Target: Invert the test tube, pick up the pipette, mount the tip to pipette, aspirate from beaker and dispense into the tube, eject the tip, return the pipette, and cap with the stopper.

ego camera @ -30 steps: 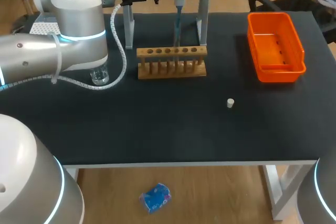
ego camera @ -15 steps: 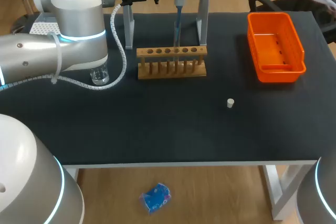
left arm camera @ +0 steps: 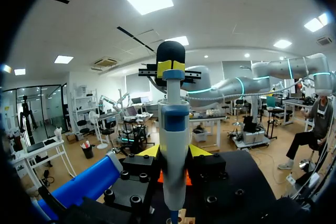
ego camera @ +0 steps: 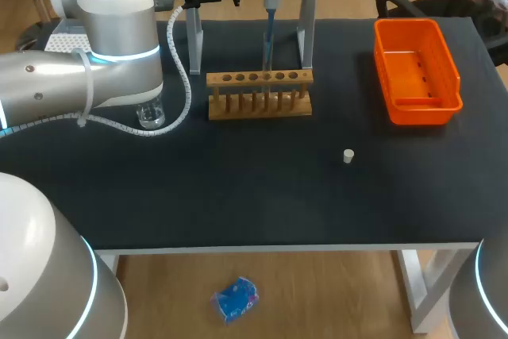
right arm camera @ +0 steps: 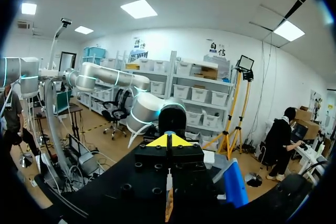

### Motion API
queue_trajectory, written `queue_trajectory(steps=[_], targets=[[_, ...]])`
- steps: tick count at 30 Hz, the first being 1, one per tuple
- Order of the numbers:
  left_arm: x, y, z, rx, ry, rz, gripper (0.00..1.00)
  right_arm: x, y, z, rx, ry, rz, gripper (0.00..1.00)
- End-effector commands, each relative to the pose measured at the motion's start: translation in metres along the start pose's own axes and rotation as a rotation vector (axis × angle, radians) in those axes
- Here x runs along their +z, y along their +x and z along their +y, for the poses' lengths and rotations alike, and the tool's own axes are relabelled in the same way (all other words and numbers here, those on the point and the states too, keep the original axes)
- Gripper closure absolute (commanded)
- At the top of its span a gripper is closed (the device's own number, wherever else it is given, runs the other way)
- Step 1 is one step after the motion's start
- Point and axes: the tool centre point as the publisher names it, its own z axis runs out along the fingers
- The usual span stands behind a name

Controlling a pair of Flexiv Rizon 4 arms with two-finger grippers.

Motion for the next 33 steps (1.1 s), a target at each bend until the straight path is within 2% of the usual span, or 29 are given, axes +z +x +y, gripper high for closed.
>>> queue_trajectory(steps=[1, 6, 20, 33], targets=[[0.000, 0.000, -0.001, -0.001, -0.003, 0.000, 1.00, 0.013, -0.009, 0.001, 0.015, -0.022, 0.019, 1.00], [0.000, 0.000, -0.001, -0.001, -0.003, 0.000, 1.00, 0.022, -0.014, 0.008, 0.016, -0.081, 0.061, 1.00], [0.000, 0.000, -0.001, -0.001, -0.003, 0.000, 1.00, 0.048, -0.015, 0.004, 0.053, -0.099, 0.128, 1.00], [0.000, 0.000, -0.001, -0.001, -0.003, 0.000, 1.00, 0.056, -0.019, 0.001, 0.056, -0.120, 0.153, 1.00]])
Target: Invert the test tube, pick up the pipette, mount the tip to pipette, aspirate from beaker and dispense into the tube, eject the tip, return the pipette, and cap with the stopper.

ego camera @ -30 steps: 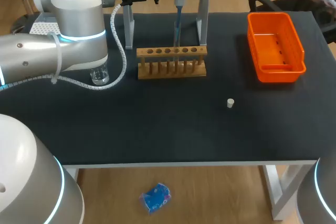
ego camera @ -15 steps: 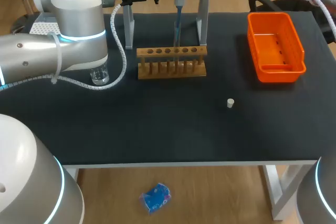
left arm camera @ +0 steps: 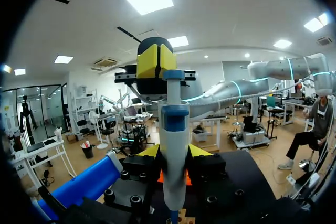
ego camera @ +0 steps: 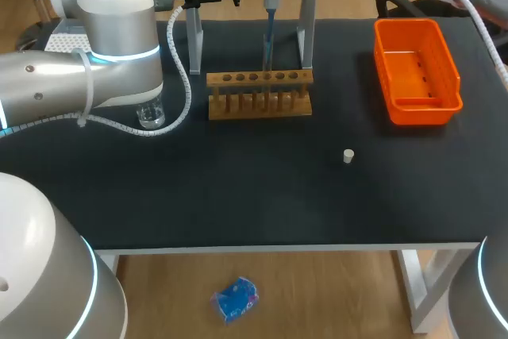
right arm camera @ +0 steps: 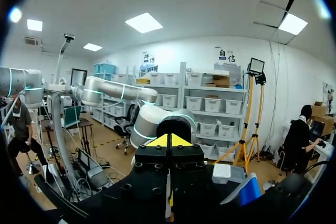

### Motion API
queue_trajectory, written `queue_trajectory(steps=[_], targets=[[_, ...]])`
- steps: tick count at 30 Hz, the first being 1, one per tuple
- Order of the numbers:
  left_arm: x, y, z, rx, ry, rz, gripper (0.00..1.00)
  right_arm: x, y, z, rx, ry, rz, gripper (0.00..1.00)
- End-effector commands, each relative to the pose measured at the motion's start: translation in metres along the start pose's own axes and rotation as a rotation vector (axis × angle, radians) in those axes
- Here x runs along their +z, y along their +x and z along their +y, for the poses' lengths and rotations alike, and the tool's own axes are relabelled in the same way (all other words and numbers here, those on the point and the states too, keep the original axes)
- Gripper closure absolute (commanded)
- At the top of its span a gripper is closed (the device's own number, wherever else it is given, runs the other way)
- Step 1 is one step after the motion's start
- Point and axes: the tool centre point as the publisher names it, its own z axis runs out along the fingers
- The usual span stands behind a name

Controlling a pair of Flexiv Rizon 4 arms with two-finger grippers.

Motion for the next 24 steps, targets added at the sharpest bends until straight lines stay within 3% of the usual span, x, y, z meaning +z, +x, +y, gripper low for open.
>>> queue_trajectory(steps=[1, 24], targets=[[0.000, 0.000, -0.001, -0.001, -0.003, 0.000, 1.00, -0.001, -0.005, -0.002, 0.001, 0.000, 0.027, 1.00], [0.000, 0.000, -0.001, -0.001, -0.003, 0.000, 1.00, -0.001, -0.002, -0.012, 0.028, -0.005, 0.033, 1.00]])
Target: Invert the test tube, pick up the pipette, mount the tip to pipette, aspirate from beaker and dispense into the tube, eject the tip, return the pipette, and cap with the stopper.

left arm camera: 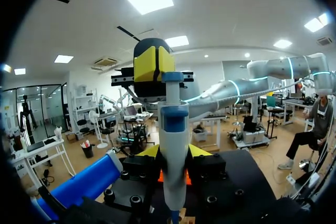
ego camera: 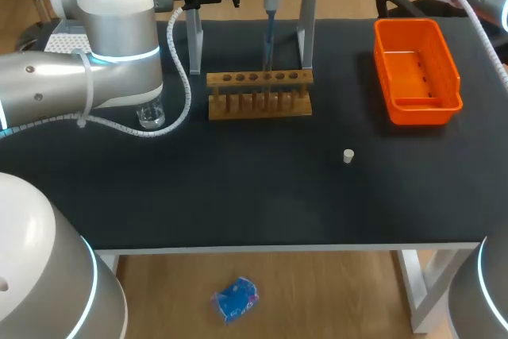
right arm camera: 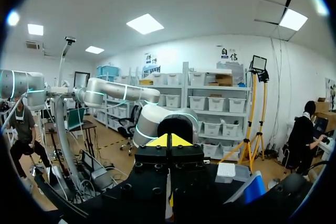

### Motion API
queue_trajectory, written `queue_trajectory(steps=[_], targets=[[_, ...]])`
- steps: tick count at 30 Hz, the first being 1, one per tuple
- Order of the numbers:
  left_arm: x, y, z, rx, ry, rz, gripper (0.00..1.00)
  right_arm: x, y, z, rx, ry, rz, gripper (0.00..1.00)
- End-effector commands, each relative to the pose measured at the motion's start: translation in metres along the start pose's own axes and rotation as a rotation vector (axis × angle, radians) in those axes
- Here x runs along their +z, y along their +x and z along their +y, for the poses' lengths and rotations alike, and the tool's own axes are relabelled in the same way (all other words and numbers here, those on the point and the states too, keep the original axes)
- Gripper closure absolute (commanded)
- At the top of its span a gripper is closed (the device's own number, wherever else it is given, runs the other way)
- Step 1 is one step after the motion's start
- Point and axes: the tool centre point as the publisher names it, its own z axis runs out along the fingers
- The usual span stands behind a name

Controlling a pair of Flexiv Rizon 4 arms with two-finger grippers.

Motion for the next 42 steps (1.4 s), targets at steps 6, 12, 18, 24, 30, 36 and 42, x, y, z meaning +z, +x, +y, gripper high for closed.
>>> queue_trajectory(steps=[6, 12, 18, 24, 30, 36, 42], targets=[[0.000, 0.000, -0.003, 0.001, 0.000, 0.000, 1.00, -0.003, -0.001, -0.007, 0.005, -0.003, 0.003, 1.00], [0.000, 0.000, -0.003, 0.001, 0.000, 0.000, 1.00, -0.003, -0.001, -0.009, 0.009, -0.004, 0.004, 1.00], [0.000, 0.000, -0.003, 0.001, 0.000, 0.000, 1.00, -0.003, 0.000, -0.012, 0.014, -0.006, 0.004, 1.00], [0.000, 0.000, -0.003, 0.001, 0.000, 0.000, 1.00, -0.002, 0.001, -0.016, 0.021, -0.010, 0.003, 1.00], [0.000, 0.000, -0.003, 0.001, 0.000, 0.000, 1.00, -0.002, 0.002, -0.019, 0.029, -0.013, 0.003, 1.00], [0.000, 0.000, -0.003, 0.001, 0.000, 0.000, 1.00, -0.001, 0.003, -0.024, 0.038, -0.018, 0.003, 1.00], [0.000, 0.000, -0.003, 0.001, 0.000, 0.000, 1.00, -0.001, 0.004, -0.028, 0.045, -0.024, 0.004, 1.00]])
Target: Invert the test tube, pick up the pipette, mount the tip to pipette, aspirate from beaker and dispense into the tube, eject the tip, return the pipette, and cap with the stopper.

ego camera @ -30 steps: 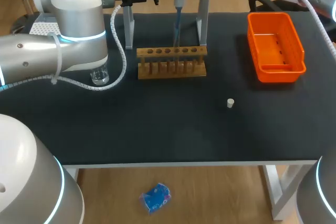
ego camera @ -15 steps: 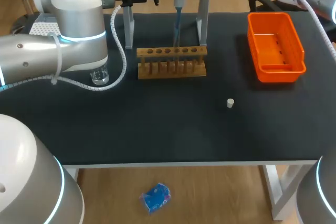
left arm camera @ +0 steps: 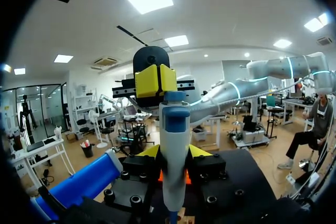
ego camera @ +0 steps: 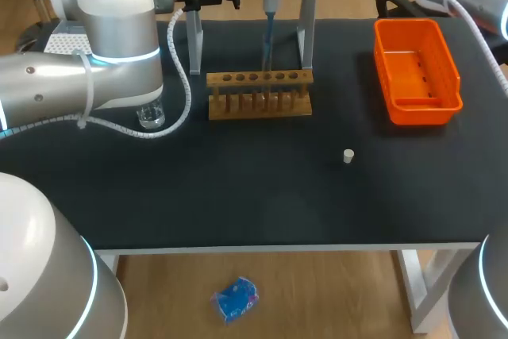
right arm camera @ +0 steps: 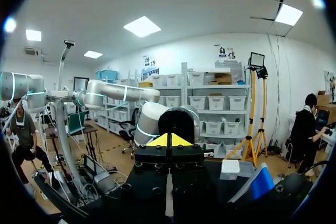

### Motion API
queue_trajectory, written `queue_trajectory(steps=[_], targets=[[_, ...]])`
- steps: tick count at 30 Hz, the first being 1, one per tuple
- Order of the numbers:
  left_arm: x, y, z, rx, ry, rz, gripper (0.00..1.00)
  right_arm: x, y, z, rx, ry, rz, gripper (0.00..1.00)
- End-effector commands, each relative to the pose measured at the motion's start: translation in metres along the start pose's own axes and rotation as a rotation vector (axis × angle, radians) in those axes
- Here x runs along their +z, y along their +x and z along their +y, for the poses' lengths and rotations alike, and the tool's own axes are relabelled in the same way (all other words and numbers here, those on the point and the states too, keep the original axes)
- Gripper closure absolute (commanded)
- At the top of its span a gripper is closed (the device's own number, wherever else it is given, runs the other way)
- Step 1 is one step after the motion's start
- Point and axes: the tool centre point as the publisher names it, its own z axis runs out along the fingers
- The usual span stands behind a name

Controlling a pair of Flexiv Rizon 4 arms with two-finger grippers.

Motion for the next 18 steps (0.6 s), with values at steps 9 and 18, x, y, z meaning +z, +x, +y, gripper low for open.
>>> queue_trajectory(steps=[9, 18], targets=[[0.000, -0.001, -0.006, 0.000, 0.002, -0.002, 1.00, -0.001, 0.001, -0.011, 0.006, -0.009, 0.003, 1.00], [0.000, -0.001, -0.006, 0.000, 0.002, -0.002, 1.00, 0.001, -0.001, 0.003, -0.024, 0.005, 0.012, 1.00]])
